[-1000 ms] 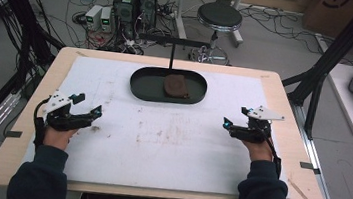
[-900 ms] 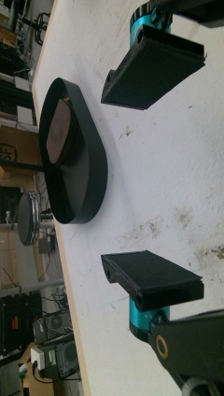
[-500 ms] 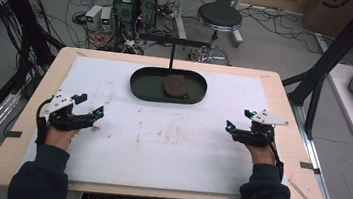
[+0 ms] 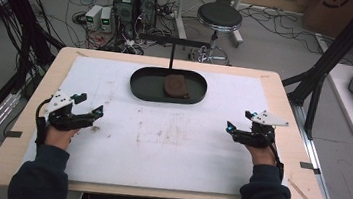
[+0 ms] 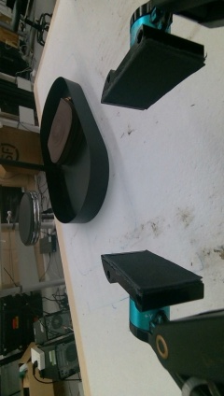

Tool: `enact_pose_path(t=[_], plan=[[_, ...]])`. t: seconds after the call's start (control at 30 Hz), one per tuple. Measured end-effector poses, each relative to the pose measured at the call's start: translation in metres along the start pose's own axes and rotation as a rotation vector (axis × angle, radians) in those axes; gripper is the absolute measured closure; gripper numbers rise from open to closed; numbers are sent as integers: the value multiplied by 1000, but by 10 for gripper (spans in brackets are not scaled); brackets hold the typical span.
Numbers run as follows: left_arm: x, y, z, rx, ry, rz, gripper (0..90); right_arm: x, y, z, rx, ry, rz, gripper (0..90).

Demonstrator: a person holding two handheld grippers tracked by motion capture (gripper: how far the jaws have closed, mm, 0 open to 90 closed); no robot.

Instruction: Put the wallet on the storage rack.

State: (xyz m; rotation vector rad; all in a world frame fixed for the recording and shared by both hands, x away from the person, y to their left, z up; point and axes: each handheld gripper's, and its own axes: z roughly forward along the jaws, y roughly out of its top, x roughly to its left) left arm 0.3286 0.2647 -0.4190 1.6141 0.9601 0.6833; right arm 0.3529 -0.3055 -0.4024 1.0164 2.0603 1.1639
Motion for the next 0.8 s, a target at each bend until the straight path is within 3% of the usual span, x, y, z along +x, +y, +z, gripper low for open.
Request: enact_pose_path(t=[0.8], plan=[[0,-1,2,8,-4,3,196,-2,-2,3,18,-9,-1,196]])
